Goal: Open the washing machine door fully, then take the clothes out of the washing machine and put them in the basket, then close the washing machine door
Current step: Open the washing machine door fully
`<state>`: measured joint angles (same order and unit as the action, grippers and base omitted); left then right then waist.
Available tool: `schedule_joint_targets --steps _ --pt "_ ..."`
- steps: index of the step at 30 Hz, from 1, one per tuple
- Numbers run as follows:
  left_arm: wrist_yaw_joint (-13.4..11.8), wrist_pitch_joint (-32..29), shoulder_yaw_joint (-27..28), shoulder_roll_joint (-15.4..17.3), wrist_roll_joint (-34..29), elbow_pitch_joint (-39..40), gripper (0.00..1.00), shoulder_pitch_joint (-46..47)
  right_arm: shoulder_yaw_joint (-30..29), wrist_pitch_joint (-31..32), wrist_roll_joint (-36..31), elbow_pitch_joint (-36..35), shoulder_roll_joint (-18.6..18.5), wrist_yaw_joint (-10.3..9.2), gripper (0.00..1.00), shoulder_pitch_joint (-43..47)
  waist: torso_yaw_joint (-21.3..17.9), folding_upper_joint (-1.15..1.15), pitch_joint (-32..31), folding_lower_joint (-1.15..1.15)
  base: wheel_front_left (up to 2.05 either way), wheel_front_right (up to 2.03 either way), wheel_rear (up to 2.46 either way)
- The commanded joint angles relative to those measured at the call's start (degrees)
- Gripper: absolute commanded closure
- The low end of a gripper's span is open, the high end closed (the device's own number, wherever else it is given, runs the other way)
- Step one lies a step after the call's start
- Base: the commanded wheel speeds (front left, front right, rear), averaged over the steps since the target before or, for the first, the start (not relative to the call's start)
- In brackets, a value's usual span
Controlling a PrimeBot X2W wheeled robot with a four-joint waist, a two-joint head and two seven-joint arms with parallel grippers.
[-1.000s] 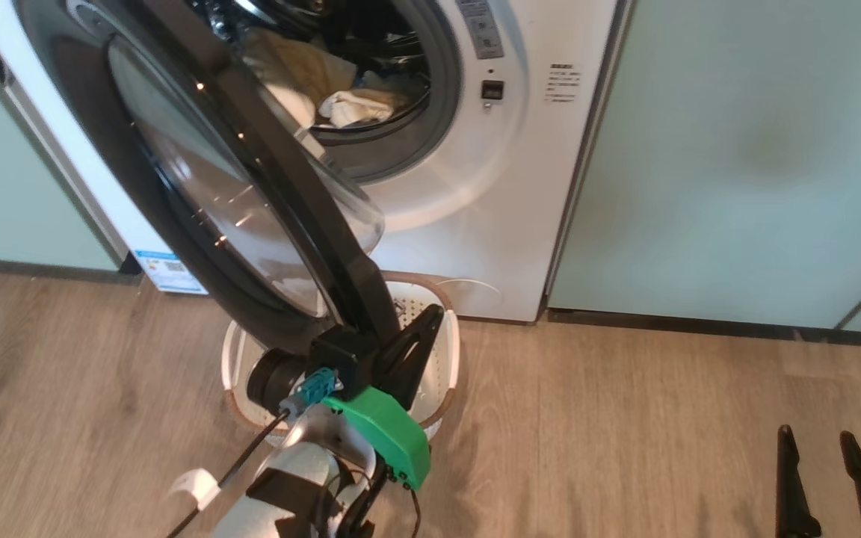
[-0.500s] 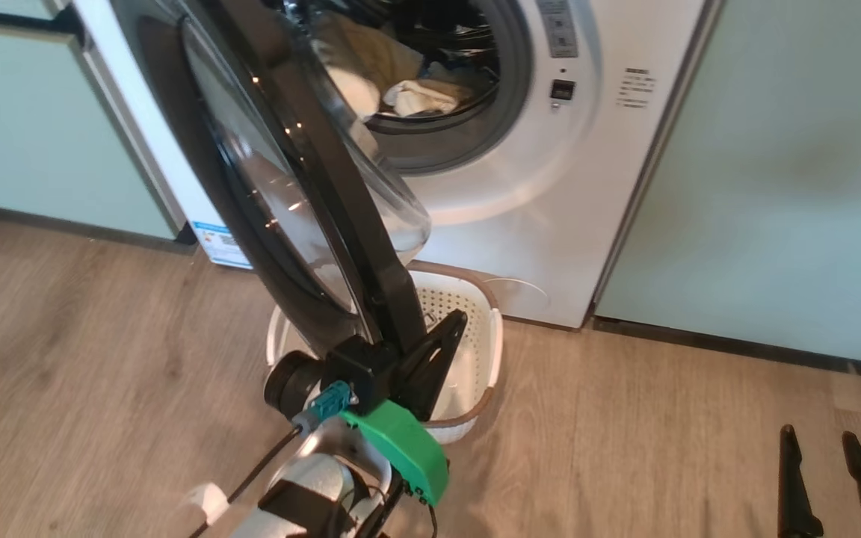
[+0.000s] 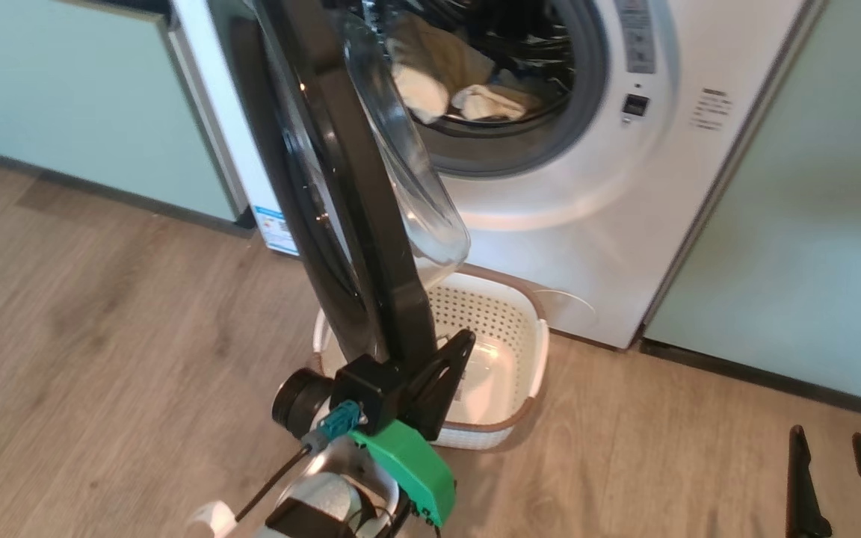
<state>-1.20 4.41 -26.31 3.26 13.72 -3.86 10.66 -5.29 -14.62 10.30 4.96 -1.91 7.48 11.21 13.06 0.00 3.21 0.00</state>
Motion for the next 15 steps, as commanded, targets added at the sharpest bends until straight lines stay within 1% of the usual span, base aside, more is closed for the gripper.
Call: schedule_joint_targets --steps 1,6,15 --pt "-1.12 0.31 3.52 1.85 0.23 1.01 1.0 1.82 1.04 -0.38 -0.49 -1.52 -0.97 0.01 0.0 -2.19 1.07 0.0 -0.32 0.0 0.0 0.0 0.0" --pt "-1.4 0.68 2.69 2.32 -0.54 1.35 1.0 1.25 1.08 -0.38 -0.66 -1.43 -0.97 0.01 0.0 -1.63 3.92 0.0 -0.94 0.0 0.0 0.0 0.0" --pt "-2.79 1.15 2.33 3.14 -1.07 2.27 1.0 -0.98 1.15 -0.38 -0.29 -1.14 -0.97 0.01 0.0 -0.57 8.77 0.0 -2.78 0.0 0.0 0.0 0.0"
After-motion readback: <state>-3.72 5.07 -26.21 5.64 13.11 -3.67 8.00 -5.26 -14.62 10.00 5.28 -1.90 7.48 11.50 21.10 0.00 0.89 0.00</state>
